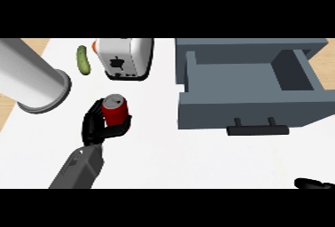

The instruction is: Pick up the can, place it into the drawer and close the drawer

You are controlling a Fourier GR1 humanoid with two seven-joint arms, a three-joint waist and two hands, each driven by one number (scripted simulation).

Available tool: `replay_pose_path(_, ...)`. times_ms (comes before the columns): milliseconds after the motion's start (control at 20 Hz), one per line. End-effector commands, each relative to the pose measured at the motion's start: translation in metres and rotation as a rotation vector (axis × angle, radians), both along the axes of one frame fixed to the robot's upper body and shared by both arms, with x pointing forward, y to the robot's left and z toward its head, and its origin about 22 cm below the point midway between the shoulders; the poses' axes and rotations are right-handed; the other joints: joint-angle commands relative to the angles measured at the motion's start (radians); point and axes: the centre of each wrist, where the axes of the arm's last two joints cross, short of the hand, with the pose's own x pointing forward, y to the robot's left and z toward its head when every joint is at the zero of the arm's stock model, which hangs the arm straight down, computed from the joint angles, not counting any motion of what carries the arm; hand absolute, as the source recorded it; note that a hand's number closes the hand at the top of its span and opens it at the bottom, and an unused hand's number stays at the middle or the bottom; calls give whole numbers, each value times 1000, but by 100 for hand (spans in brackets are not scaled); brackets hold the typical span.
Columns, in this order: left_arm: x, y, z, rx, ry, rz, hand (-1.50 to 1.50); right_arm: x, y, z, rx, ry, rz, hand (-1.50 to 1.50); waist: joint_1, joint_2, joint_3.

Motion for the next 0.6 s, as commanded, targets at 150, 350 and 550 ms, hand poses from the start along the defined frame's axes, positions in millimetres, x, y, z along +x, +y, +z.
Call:
replay_pose_path(150, 37, -32, 29, 12, -29, -228, 150, -9, -2, 4, -11, -6, -26, -150, 7, -4, 1)
replay_pose_path(350, 70, -56, 74, 29, -30, -297, 150, 16, 1, 11, -23, -15, -29, -150, 13, -3, 1)
replay_pose_path(550, 82, -63, 114, 79, -97, -329, 150, -12, -8, 21, -24, -13, -39, -150, 13, -8, 1)
